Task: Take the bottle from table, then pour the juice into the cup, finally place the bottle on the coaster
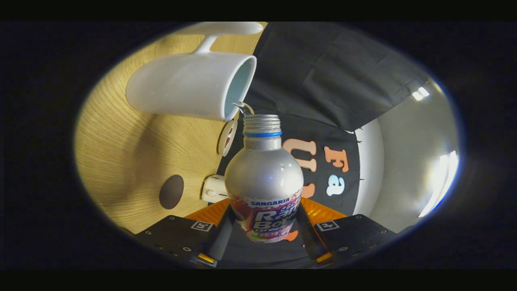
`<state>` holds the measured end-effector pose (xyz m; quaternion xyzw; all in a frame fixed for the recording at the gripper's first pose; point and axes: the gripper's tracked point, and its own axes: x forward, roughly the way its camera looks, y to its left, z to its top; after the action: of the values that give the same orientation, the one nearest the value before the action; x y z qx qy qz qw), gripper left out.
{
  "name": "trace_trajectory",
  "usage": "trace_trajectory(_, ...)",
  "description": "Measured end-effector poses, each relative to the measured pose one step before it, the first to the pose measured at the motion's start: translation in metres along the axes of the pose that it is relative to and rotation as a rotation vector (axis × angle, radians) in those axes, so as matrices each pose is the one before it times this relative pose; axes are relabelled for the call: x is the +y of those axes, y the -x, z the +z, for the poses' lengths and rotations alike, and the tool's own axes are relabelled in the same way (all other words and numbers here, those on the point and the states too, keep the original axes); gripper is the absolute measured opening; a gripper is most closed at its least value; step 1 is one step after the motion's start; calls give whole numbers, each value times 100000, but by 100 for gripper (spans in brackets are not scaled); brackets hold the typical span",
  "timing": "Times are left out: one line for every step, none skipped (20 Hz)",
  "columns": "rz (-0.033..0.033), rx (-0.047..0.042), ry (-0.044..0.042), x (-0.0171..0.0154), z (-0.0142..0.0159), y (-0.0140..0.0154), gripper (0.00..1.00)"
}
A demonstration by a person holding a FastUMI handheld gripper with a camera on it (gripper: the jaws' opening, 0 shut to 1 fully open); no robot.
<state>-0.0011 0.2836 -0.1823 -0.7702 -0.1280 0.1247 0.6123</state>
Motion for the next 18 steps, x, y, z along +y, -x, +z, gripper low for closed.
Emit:
trace_trajectory(73,-399,216,21,132,95,77)
trace_trajectory(-287,-153,182,-110,-64,-209,77)
trace_trajectory(-48,-205,51,15,138,91,77)
trace_trajectory(-84,-203,0,-8,-6,-58,77)
trace_trajectory(16,-241,60,7,89,3,77)
trace_trajectory(-169,-400,289,-78,-31,-109,77)
trace_trajectory(-328,-375,419,-118,81,73,77)
trace_trajectory(-324,-234,156,-52,13,23,77)
trace_trajectory(-146,-269,238,20,51,-19,77)
trace_trajectory(29,-535,373,47,131,81,77)
trace_trajectory(14,-387,470,-186,47,-116,77)
trace_trajectory(98,-438,401,-72,9,105,77)
trace_trajectory(92,-212,173,36,-111,-27,77)
trace_trajectory(105,-178,148,-65,-64,-159,77)
trace_trajectory(-165,-114,195,5,-184,-197,77)
trace_trajectory(-128,-223,255,-21,-31,-24,77)
trace_trajectory(-235,-282,181,-143,104,-41,77)
trace_trajectory(-216,-281,358,-157,8,-92,77)
